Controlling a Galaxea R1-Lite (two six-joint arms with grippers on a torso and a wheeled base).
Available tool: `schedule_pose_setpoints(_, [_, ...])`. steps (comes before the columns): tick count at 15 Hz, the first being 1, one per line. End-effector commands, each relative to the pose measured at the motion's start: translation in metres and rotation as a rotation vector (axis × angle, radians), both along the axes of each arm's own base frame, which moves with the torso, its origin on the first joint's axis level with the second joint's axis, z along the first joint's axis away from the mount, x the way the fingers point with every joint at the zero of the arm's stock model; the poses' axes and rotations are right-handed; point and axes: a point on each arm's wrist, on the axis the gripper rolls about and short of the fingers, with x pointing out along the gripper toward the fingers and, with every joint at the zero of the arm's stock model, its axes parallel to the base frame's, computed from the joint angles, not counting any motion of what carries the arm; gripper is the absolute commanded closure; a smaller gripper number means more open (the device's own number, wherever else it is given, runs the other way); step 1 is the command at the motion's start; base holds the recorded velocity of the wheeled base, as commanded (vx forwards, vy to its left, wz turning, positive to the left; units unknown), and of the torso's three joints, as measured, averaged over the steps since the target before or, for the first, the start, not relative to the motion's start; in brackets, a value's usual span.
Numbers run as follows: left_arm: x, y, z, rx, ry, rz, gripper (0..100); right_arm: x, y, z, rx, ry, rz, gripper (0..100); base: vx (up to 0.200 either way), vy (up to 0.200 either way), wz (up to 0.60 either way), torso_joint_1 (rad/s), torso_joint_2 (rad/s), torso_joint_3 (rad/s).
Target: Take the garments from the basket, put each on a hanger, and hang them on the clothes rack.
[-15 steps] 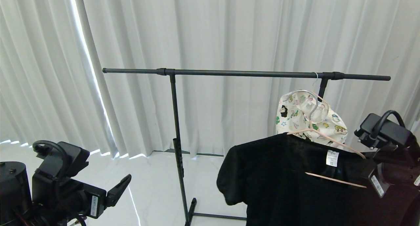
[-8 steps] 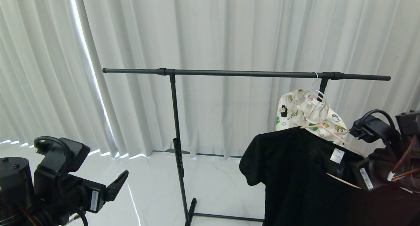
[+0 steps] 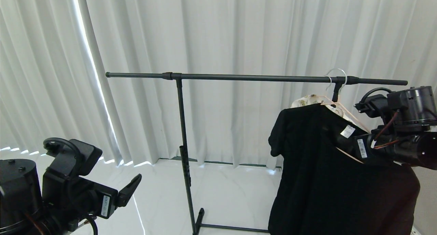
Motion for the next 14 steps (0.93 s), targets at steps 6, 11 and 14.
schedule_pose_setpoints(6, [-0.0004, -0.0087, 0.0033, -0.004, -0.012, -0.048, 0, 0.0099, 0.0012, -0.0006, -0.003, 0.000, -0.007, 100, 0.200, 0.000, 0.00, 0.005, 0.00, 0.002])
schedule_pose_setpoints(11, [0.0001, -0.0092, 0.0032, -0.002, -0.010, -0.050, 0, 0.0138, 0.0025, -0.0020, -0.005, 0.004, -0.007, 100, 0.200, 0.000, 0.00, 0.001, 0.00, 0.002])
schedule_pose_setpoints(14, [-0.0005, -0.0100, 0.0028, -0.002, -0.009, -0.056, 0, 0.0139, 0.0025, -0.0016, -0.004, 0.003, -0.007, 100, 0.200, 0.000, 0.00, 0.005, 0.00, 0.002])
